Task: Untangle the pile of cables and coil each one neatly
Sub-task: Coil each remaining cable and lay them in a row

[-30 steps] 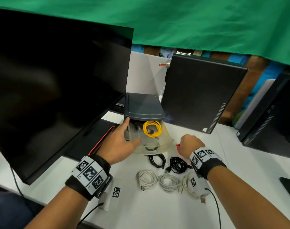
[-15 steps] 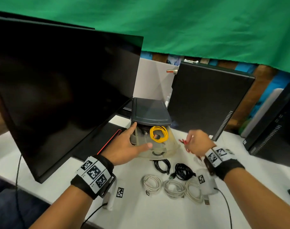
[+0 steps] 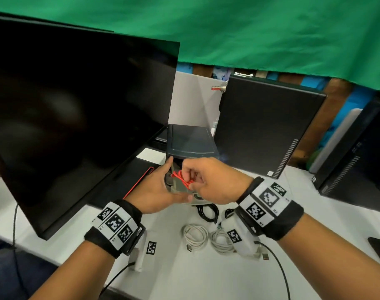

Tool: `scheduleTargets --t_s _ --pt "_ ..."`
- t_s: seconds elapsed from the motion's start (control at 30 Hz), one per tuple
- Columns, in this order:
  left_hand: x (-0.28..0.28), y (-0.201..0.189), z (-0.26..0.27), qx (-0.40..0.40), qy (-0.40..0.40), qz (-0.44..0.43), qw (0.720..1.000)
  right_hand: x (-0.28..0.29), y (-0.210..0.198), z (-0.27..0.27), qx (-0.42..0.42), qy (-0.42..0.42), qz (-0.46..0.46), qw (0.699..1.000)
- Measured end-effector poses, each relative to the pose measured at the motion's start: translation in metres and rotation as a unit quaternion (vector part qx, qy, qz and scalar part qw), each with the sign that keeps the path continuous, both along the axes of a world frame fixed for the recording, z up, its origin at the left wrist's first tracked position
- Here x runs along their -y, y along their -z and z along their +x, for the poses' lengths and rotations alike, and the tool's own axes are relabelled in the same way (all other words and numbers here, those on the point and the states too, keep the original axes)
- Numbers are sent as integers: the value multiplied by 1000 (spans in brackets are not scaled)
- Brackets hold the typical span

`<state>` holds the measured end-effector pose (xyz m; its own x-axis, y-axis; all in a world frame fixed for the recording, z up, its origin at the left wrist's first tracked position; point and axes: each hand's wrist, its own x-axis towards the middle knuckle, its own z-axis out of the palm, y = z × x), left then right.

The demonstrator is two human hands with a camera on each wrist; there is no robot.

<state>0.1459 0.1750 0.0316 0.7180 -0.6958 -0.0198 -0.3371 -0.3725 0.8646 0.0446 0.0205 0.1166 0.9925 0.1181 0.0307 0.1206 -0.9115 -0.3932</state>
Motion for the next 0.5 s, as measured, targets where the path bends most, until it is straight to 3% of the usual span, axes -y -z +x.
scheduleTargets --t_s 0.23,0.33,0.5 --pt "1 1 2 14 11 9 1000 12 -4 -1 -25 11 -3 1000" --pt "3 -1 -2 19 11 22 1000 18 1 4 16 50 -57 997" --pt "5 3 -5 42 29 14 999 10 23 10 32 50 -49 997"
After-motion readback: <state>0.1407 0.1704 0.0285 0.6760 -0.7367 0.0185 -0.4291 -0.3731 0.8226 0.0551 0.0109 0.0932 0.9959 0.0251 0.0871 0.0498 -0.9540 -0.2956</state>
